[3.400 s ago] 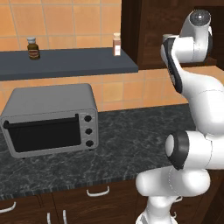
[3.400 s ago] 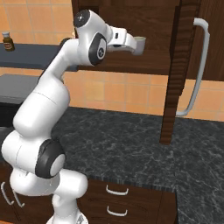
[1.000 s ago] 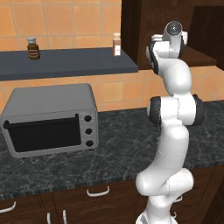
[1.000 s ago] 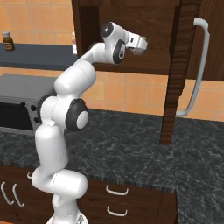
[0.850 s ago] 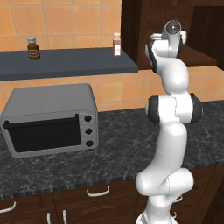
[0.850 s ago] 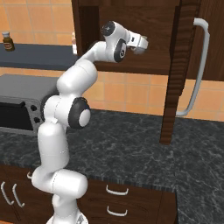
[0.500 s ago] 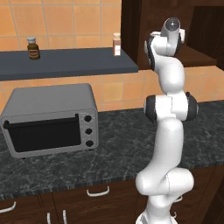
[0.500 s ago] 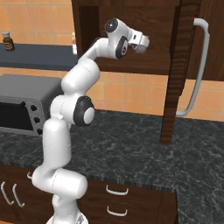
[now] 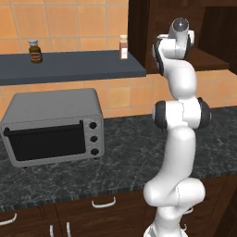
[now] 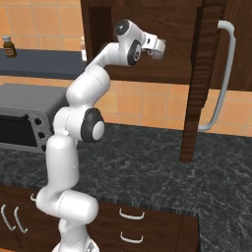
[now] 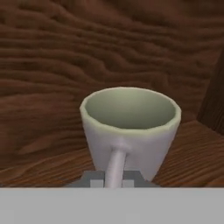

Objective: Gather all objects into one cabinet and sort the glasses and bowls to opposite sides.

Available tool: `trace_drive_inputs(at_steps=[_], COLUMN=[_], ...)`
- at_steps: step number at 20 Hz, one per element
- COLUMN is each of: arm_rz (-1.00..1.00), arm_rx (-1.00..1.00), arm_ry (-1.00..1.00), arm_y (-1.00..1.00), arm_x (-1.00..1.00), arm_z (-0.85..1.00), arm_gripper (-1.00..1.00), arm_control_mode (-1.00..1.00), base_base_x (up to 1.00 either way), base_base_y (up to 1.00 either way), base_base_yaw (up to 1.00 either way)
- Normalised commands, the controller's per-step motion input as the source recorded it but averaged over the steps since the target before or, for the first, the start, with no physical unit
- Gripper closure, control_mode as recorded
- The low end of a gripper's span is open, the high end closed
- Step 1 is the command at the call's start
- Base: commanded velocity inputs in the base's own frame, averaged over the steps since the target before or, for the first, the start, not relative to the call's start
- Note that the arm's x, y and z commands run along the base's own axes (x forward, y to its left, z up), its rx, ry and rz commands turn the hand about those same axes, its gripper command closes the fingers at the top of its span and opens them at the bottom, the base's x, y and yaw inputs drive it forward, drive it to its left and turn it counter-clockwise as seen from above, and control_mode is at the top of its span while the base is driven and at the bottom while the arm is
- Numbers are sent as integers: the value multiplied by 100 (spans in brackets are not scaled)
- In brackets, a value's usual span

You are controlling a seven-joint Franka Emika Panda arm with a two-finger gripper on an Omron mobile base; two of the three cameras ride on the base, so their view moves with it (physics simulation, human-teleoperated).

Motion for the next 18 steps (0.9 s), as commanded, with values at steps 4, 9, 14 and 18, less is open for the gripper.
trace_drive_inputs(at_steps=[4,9,14,18], arm_rz=[-1,0,0,1], arm_rx=[-20,-8,0,0], arm_ry=[-18,-11,0,4], arm_y=[21,0,-1,0], arm_x=[-12,-62,-91,-100], arm_z=[-11,6,11,16], arm_gripper=[100,100,100,100], arm_control_mode=[-100,-100,-100,-100], base_base_x=[0,0,0,0], base_base_y=[0,0,0,0], base_base_yaw=[0,0,0,0])
